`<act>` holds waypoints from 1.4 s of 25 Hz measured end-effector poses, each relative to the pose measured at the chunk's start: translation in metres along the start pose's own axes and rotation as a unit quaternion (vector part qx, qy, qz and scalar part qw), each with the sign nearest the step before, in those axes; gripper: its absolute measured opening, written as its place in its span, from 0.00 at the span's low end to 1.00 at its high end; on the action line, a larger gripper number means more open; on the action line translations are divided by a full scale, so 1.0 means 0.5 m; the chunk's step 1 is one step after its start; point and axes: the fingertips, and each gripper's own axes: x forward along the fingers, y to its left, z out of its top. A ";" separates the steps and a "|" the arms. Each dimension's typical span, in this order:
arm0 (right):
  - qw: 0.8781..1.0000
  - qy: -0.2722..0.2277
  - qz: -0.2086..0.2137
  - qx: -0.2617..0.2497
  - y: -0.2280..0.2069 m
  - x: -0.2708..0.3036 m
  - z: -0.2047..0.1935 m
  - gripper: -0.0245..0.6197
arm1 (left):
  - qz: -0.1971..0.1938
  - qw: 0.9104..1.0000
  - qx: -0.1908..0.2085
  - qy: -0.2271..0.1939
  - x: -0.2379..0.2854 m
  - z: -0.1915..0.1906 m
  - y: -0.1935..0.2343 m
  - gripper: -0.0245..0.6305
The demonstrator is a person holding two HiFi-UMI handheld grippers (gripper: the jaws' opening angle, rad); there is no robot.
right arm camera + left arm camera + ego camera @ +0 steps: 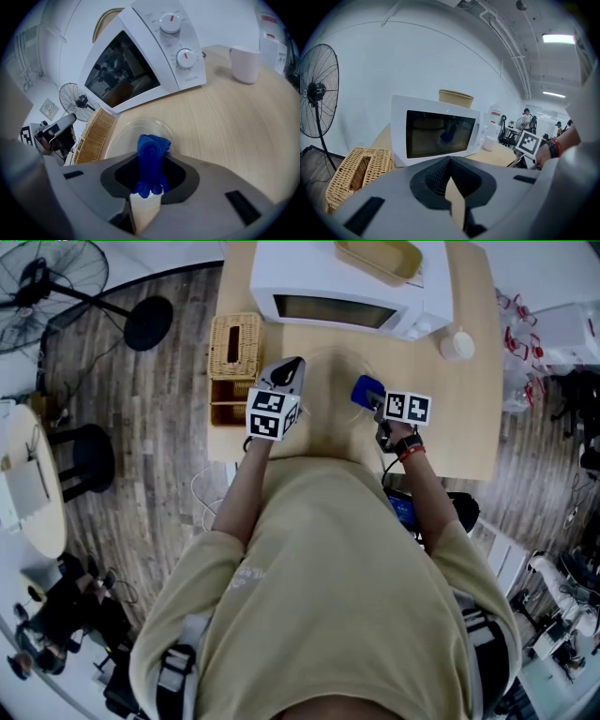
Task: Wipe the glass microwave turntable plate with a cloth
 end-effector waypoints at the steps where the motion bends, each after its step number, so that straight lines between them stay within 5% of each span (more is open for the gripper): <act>1: 1.000 0.000 0.010 0.001 0.015 0.004 -0.001 0.22 | 0.001 1.000 0.000 0.000 -0.001 0.000 0.001 0.07; 18: 0.989 0.060 0.129 -0.051 0.266 0.109 -0.052 0.22 | 0.031 0.999 -0.008 -0.017 -0.044 0.012 0.033 0.07; 27: 0.980 0.094 0.148 -0.088 0.347 0.172 -0.089 0.22 | 0.047 0.999 -0.012 -0.018 -0.074 0.006 0.050 0.07; 35: 0.980 0.107 0.120 -0.115 0.347 0.208 -0.096 0.22 | 0.060 0.998 -0.011 -0.022 -0.086 0.006 0.066 0.07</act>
